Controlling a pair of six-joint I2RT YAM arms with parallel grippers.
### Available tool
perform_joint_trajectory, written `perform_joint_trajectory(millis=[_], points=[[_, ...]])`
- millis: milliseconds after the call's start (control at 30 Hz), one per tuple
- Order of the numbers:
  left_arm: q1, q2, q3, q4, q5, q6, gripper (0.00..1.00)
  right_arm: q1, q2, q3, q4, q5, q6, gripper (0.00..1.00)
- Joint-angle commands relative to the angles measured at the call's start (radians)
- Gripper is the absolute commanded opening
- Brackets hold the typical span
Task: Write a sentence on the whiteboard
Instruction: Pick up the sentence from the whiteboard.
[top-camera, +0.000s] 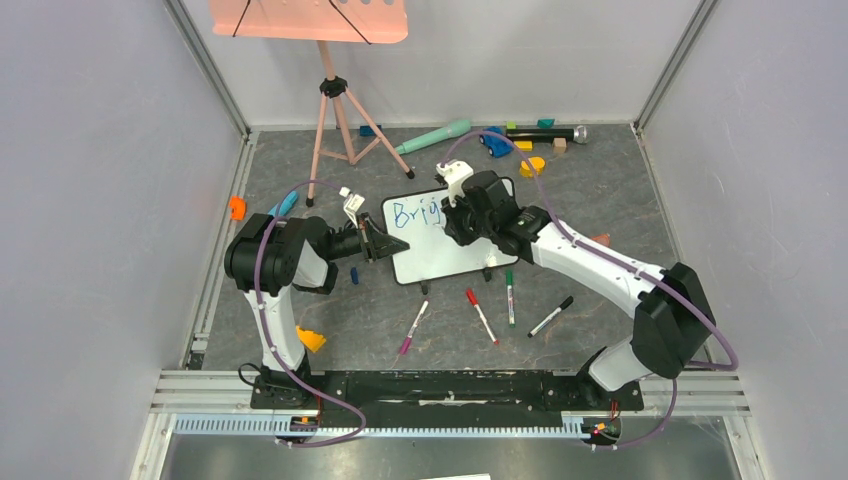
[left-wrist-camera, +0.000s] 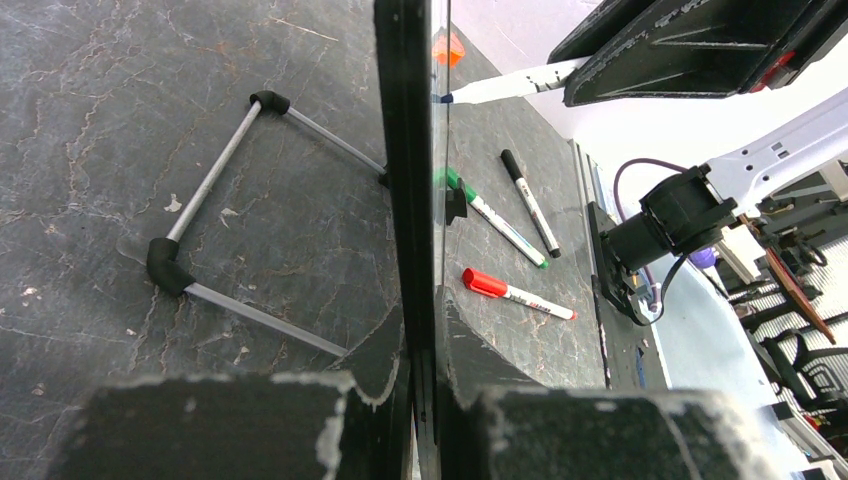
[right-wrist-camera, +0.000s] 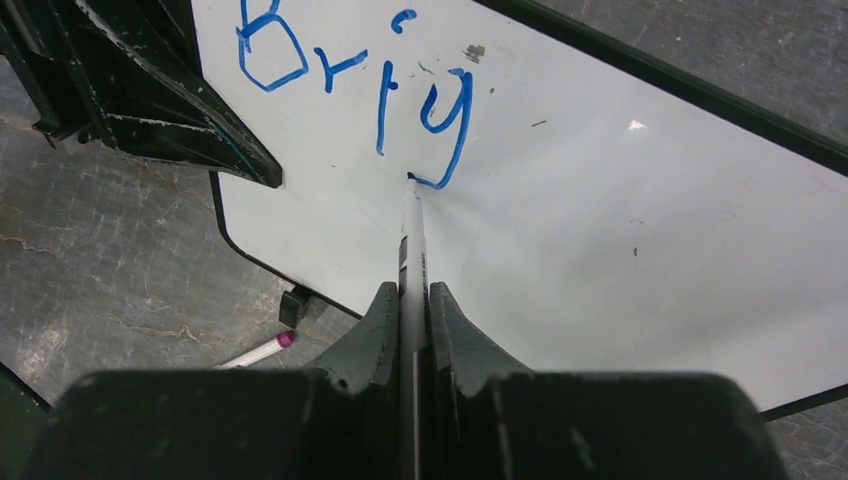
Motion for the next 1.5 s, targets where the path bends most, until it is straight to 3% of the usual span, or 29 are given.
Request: perform_joint_trajectory(millis=[0,400,1000,1467], points=[[0.004,0.028,-0.018,0.037,-0.032,0.163,0.02,-0.011,0.018,0.061,0.049,0.003,0.006,0.00],[0.004,0.029,-0.017,0.037,-0.033,0.163,0.02,-0.049,-0.080,0.065,0.070,0.025,-0.008,0.00],[0.004,0.029,-0.017,0.037,-0.029,0.161,0.02,-0.077,-0.013,0.126,0.064,0.016,-0.031,0.00],[0.004,0.029,-0.018,0.037,-0.029,0.162,0.02,-0.079,-0.008,0.075,0.066,0.039,-0.022,0.00]])
